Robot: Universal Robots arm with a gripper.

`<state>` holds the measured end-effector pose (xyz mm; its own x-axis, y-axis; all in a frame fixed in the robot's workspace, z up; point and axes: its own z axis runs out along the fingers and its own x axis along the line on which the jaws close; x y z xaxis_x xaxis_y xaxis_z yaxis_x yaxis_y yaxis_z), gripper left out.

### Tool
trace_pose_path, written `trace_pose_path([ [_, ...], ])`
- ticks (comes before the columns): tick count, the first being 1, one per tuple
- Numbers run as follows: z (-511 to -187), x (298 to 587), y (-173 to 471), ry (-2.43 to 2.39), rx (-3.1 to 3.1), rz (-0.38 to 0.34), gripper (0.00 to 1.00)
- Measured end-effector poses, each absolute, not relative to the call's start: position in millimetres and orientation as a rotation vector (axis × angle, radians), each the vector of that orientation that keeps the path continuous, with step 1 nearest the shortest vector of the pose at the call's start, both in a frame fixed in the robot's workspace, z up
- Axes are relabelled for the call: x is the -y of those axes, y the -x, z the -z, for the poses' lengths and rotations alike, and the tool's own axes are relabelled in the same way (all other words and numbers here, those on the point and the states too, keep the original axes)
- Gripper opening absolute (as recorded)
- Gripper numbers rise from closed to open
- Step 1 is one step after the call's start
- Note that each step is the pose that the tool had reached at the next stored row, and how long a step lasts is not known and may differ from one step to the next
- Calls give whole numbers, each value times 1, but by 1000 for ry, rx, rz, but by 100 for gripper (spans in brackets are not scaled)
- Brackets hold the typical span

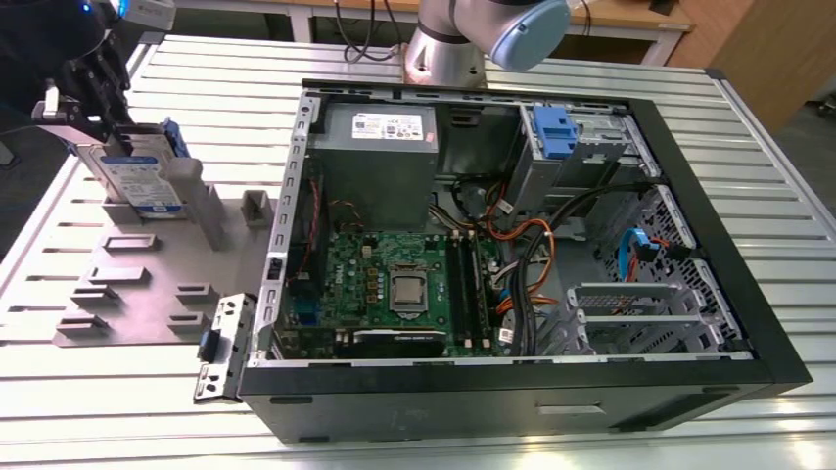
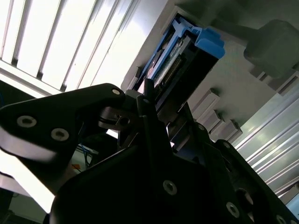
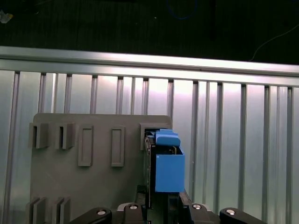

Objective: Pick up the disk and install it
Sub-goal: 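Pick up the disk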

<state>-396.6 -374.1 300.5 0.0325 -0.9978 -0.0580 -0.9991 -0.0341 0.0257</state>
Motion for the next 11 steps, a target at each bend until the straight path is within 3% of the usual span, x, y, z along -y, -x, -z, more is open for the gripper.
trace_pose_path([
  [11,-300,374,397,2203,-2206,-92,35],
])
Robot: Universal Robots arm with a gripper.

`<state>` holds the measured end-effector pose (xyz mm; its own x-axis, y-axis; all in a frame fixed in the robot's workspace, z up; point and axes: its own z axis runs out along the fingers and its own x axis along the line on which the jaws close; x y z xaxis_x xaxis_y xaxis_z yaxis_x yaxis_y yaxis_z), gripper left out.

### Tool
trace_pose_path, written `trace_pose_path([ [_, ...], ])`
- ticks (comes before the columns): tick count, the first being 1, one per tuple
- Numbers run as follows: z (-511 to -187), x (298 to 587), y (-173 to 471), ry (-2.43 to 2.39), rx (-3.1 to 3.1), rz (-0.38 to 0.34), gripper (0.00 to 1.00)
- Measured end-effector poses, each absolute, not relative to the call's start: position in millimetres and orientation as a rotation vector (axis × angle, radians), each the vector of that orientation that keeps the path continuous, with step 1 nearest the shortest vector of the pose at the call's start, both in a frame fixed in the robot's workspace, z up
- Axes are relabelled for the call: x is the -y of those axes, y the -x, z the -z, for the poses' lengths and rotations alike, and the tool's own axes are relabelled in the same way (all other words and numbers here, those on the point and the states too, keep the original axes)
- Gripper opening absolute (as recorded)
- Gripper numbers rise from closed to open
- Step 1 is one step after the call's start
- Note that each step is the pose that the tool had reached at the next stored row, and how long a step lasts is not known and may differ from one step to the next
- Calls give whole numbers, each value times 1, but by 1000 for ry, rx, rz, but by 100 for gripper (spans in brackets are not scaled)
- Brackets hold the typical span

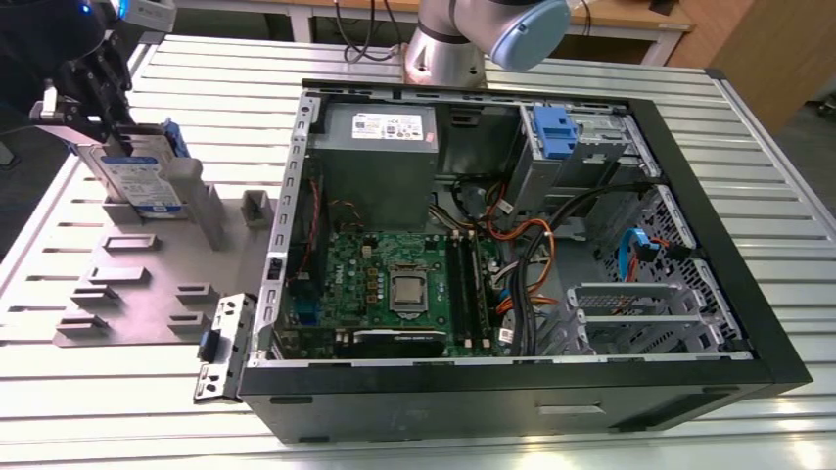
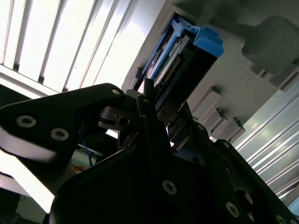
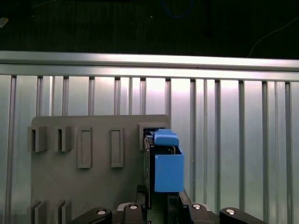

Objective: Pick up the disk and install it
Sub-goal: 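Pick up the disk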

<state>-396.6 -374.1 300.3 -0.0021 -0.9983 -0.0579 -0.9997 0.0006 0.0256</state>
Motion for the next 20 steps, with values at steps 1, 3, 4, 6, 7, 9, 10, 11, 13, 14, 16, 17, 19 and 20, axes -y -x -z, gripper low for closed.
trace_pose_path([
  [1,-300,374,397,2203,-2206,-92,35],
  [3,-300,374,397,2203,-2206,-92,35],
  [4,-301,374,397,2203,-2206,-92,35],
  [6,-301,374,397,2203,-2206,-92,35],
  [7,-301,374,397,2203,-2206,-92,35],
  [9,-301,374,397,2203,-2206,-92,35],
  [10,-302,374,397,2203,-2206,-92,35],
  [11,-302,374,397,2203,-2206,-92,35],
  [13,-303,374,397,2203,-2206,-92,35],
  [14,-303,374,397,2203,-2206,-92,35],
  [16,-304,374,397,2203,-2206,-92,35],
  [17,-305,374,397,2203,-2206,-92,35],
  [19,-305,374,397,2203,-2206,-92,35],
  [20,-305,374,397,2203,-2206,-92,35],
])
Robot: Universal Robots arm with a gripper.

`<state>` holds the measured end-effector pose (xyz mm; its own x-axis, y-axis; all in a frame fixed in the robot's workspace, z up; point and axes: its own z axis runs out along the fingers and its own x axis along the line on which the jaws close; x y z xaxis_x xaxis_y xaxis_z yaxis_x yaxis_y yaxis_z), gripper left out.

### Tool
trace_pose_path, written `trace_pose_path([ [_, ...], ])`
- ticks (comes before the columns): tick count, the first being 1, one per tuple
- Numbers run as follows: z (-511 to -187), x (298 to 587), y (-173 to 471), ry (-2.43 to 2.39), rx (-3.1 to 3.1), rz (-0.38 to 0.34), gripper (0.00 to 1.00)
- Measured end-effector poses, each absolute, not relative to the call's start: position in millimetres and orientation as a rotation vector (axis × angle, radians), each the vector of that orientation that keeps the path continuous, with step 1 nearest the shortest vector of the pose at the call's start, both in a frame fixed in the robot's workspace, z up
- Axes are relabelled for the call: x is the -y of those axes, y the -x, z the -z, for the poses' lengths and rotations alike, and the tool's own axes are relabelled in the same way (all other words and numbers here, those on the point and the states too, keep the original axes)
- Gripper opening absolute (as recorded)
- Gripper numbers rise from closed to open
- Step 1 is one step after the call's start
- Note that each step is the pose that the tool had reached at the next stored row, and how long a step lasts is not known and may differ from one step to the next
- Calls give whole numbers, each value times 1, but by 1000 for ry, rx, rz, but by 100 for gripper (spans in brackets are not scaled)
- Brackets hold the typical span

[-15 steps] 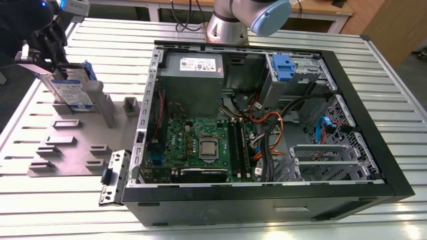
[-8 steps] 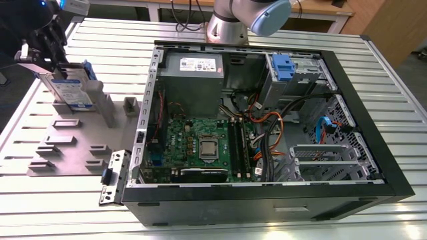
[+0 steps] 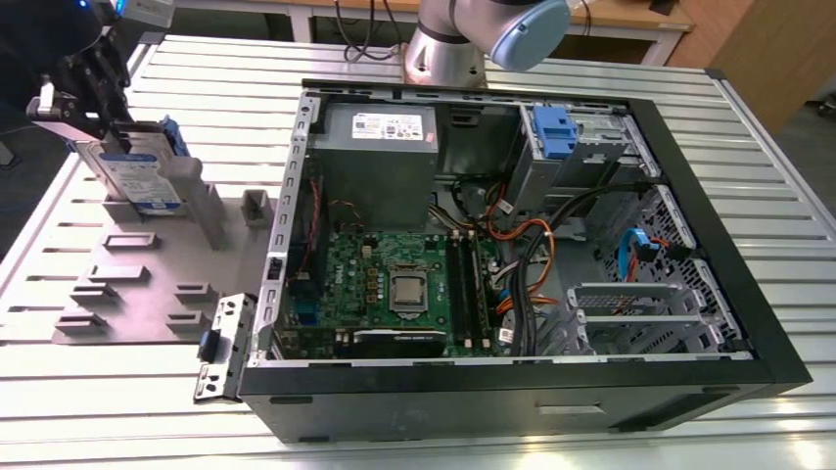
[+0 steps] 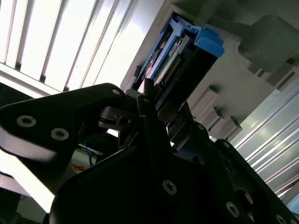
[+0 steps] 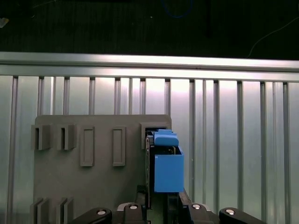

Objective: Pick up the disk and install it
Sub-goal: 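Pick up the disk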

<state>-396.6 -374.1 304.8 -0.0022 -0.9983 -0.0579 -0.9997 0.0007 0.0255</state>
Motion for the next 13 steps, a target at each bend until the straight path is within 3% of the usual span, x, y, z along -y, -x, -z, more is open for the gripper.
trace_pose_path([
  [13,-305,374,397,2203,-2206,-92,35],
])
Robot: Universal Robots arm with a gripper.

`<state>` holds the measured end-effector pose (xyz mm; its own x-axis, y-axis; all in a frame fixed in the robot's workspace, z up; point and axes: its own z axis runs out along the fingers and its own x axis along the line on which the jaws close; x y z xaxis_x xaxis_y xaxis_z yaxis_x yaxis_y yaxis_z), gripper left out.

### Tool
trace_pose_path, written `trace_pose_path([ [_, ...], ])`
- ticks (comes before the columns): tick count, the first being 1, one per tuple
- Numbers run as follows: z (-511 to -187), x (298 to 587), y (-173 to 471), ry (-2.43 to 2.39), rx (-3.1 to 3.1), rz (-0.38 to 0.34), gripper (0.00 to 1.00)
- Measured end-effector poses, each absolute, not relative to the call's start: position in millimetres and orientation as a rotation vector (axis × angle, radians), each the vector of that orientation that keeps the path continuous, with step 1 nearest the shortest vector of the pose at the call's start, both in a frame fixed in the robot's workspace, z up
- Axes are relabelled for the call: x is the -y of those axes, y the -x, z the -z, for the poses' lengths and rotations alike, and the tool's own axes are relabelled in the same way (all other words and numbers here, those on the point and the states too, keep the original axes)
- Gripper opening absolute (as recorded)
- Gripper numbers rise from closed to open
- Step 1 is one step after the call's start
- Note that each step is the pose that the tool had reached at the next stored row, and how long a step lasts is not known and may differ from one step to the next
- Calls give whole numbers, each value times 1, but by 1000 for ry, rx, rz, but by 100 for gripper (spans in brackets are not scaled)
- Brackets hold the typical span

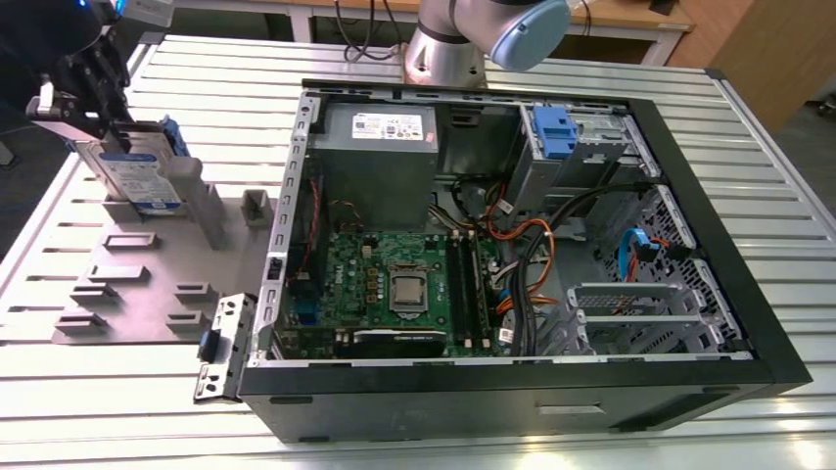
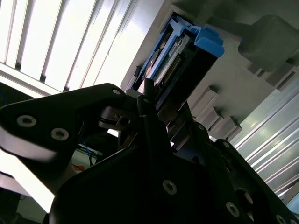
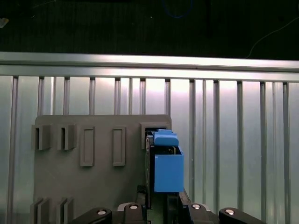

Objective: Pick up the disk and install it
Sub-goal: 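Pick up the disk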

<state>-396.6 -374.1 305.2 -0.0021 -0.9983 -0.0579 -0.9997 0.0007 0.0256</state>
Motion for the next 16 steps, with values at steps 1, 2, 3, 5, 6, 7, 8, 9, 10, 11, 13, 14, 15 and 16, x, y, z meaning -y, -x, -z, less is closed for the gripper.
trace_pose_path([
  [1,-306,374,397,2203,-2206,-92,35],
  [2,-307,374,397,2203,-2206,-92,35],
  [3,-308,374,397,2203,-2206,-92,35],
  [5,-310,374,397,2203,-2206,-92,35],
  [6,-310,374,397,2203,-2206,-92,35],
  [7,-310,374,397,2201,-2207,-92,35],
  [8,-310,374,397,2194,-2214,-92,35],
  [9,-310,374,397,2180,-2227,-92,35],
  [10,-310,374,397,2173,-2234,-92,35],
  [11,-310,374,397,2172,-2235,-92,35],
  [13,-310,374,397,2172,-2235,-92,35],
  [14,-310,374,397,2172,-2235,-91,35],
  [15,-310,374,397,2172,-2235,-92,35],
  [16,-310,374,397,2172,-2235,-92,35],
])
